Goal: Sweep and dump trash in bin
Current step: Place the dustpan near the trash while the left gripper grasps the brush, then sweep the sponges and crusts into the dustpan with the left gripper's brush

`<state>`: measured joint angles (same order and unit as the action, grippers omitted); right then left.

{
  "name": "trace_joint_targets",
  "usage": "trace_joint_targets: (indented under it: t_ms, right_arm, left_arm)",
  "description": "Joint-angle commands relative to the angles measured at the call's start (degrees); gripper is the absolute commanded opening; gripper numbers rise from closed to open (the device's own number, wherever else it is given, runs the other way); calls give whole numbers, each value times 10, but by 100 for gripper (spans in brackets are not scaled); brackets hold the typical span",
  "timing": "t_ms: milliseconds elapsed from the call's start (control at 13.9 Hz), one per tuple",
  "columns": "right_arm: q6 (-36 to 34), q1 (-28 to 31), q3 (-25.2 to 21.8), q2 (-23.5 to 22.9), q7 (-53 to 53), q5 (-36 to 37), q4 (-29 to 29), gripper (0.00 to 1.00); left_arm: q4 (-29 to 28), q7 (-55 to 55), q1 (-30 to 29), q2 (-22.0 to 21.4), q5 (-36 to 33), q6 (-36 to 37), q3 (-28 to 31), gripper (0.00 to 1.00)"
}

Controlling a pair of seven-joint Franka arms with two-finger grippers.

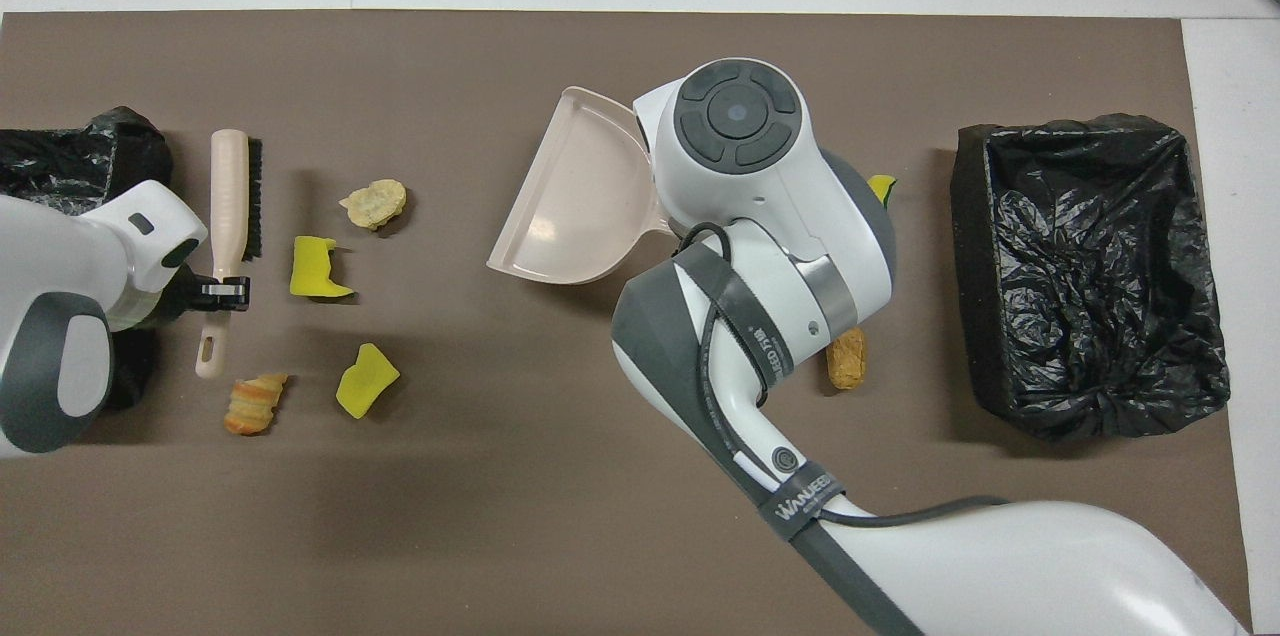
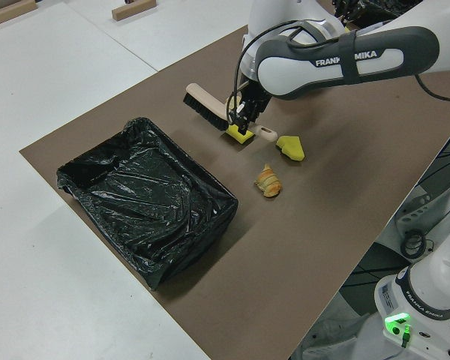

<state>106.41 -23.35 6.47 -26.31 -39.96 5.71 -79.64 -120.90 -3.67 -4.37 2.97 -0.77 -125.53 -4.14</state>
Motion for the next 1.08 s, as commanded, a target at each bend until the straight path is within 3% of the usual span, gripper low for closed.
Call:
trace_joint_targets:
  t_ms: [0,289,722,1010]
  right_arm:
    - [9,3,8,-6,-106,-9,-13,0]
    - [83,-11,8,-41,-184,24,-9,0]
    - [105,-29,9,-57,-188,22,-7,0]
    - [132,-37,9,-66,-174,19,-14,0]
  left_arm:
    - [49,-43,-7,62,-9,-16,-7,0]
    - [43,-81,14,85,-1,-36,-12,0]
    - [17,-78,76,73,24,-24,-13,0]
    - [13,50,166,61,59,1,-13,0]
